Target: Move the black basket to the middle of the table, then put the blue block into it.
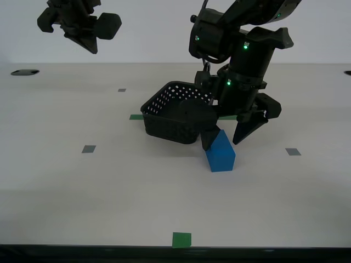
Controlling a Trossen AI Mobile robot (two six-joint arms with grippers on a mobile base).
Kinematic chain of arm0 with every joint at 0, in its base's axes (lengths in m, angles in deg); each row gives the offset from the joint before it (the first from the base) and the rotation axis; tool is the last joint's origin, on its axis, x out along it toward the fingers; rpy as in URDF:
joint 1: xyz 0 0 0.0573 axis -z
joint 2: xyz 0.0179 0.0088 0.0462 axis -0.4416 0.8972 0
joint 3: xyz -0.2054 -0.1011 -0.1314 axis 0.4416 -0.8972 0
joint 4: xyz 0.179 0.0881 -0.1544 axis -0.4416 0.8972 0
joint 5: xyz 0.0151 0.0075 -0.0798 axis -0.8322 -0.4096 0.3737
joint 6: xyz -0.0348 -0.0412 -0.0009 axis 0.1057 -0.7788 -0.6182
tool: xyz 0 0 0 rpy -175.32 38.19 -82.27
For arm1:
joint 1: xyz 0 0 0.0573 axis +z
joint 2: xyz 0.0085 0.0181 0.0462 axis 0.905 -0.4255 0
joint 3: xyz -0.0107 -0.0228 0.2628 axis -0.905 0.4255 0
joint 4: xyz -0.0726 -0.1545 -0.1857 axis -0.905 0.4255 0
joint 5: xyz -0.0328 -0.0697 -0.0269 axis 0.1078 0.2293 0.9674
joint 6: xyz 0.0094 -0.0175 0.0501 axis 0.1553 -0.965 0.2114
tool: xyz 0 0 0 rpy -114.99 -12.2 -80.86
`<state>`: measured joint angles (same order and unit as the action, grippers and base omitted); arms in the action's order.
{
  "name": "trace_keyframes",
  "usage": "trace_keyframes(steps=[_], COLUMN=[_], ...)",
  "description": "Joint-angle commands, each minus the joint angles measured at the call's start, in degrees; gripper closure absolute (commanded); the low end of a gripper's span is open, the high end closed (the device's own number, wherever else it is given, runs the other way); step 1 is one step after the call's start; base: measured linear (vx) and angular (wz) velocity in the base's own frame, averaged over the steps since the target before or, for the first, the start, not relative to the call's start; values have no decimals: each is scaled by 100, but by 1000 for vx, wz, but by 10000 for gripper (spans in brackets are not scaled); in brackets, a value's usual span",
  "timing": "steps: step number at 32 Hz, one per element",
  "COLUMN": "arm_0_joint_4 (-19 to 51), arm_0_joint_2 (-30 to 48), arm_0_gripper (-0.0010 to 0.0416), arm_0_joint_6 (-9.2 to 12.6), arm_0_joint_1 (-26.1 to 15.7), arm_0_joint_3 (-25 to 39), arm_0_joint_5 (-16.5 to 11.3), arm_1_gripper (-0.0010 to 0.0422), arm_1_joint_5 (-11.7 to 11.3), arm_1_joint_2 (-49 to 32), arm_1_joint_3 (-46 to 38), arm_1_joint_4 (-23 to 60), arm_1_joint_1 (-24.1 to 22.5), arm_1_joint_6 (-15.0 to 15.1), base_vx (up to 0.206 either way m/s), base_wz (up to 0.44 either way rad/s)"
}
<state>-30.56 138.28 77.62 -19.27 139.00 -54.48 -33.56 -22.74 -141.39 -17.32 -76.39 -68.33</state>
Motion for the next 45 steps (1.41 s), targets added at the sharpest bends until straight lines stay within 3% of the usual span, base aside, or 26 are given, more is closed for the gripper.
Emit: trace_keyframes(steps=[1,5,7,12,13,14,16,19,24,28,31,35,37,38,43,45], arm_0_joint_4=[-26,-39,-28,90,98,125,151,168,341,660,634,450,363,295,-391,-614], arm_0_joint_2=[4,4,4,109,339,625,654,581,297,-354,-608,-560,-562,-560,-501,-286], arm_0_gripper=[64,101,114,149,176,223,270,410,407,407,407,407,407,407,407,406], arm_0_joint_6=[188,282,291,319,326,409,428,446,435,391,74,-83,-133,-216,-369,-629], arm_0_joint_1=[-2,-2,-7,-7,-9,-13,-2,-7,-7,-7,-7,2,4,33,334,474], arm_0_joint_3=[0,0,-9,-55,-59,-24,42,177,295,487,1029,1617,1703,1818,1707,1709], arm_0_joint_5=[66,59,-81,-282,-527,-999,-896,-828,-822,-822,-636,-577,-496,-216,-160,-149], arm_1_gripper=[412,412,412,412,412,412,412,412,412,412,412,412,412,412,412,412], arm_1_joint_5=[22,28,236,234,234,234,234,234,232,229,229,229,229,229,232,232], arm_1_joint_2=[2,2,2,2,2,2,4,9,9,9,9,9,9,9,9,9], arm_1_joint_3=[-2,-2,-2,-2,-2,-2,-15,-9,-9,-9,-11,-9,-9,-9,-9,-9], arm_1_joint_4=[-4,-13,-20,-31,-28,-22,26,50,59,46,42,68,70,72,70,85], arm_1_joint_1=[2,0,2,2,2,4,7,9,28,57,68,72,76,76,76,76], arm_1_joint_6=[22,7,-42,-42,-44,-39,-28,-28,-11,11,9,9,9,9,9,11], base_vx=[0,0,0,0,0,0,0,0,0,0,0,0,0,0,0,0], base_wz=[0,0,0,0,0,0,0,0,0,0,0,0,0,0,0,0])
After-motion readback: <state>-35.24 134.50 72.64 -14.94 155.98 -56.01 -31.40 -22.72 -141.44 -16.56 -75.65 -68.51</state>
